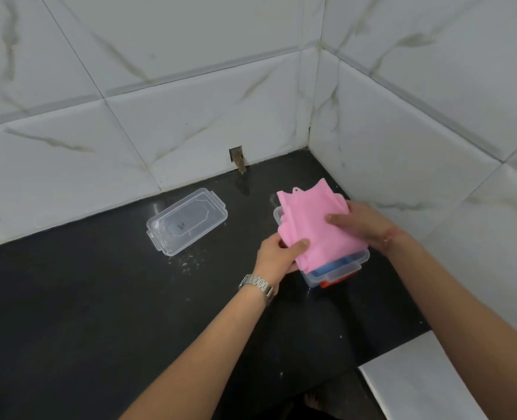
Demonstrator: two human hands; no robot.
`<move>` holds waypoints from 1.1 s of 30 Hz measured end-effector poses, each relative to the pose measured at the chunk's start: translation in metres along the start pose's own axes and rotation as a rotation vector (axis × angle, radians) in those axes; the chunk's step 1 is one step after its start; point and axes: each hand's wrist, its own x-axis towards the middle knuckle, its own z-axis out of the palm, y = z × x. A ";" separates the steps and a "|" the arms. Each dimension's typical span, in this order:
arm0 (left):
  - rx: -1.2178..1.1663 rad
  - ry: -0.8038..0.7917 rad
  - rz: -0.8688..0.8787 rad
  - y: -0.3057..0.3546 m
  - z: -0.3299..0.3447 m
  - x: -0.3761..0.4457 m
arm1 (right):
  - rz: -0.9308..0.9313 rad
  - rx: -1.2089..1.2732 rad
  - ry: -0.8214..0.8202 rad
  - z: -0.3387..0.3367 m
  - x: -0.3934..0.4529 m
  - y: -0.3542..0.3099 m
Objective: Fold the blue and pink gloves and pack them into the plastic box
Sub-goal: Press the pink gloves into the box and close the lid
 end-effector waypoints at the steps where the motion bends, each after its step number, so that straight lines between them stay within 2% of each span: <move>1: 0.109 0.038 -0.003 0.001 0.005 0.007 | 0.036 -0.107 0.028 -0.001 0.012 0.003; 4: 0.473 0.155 0.048 0.000 0.011 0.019 | 0.060 -0.327 0.071 0.007 0.036 0.010; 7: 0.651 0.203 0.096 0.001 0.014 0.022 | 0.040 -0.503 0.152 0.013 0.043 0.016; 10: 0.770 0.235 0.107 0.001 0.021 0.024 | -0.012 -0.507 0.221 0.019 0.039 0.023; 13: 0.885 0.275 0.158 0.000 0.026 0.023 | -0.142 -0.488 0.297 0.032 0.032 0.032; 15: 1.057 0.377 0.284 -0.001 0.028 0.020 | -0.244 -0.461 0.316 0.040 0.027 0.037; 17: 1.218 0.466 0.530 0.000 0.033 0.016 | -0.313 -0.436 0.319 0.046 0.024 0.042; 18: 1.268 0.465 0.676 0.001 0.038 0.015 | -0.350 -0.448 0.324 0.048 0.024 0.044; 20: 1.339 0.309 0.859 0.002 0.048 0.016 | -0.412 -0.529 0.342 0.051 0.022 0.049; 22: 1.351 0.126 0.795 0.002 0.052 0.017 | -0.426 -0.604 0.360 0.052 0.022 0.051; 23: 1.350 0.090 0.744 0.000 0.051 0.018 | -0.430 -0.608 0.376 0.051 0.022 0.051; 28: 1.569 0.004 0.679 -0.010 0.037 0.031 | -0.449 -0.634 0.459 0.044 0.022 0.049; 33: 1.705 -0.025 0.572 -0.011 0.043 0.042 | -0.522 -0.939 0.482 0.046 0.019 0.046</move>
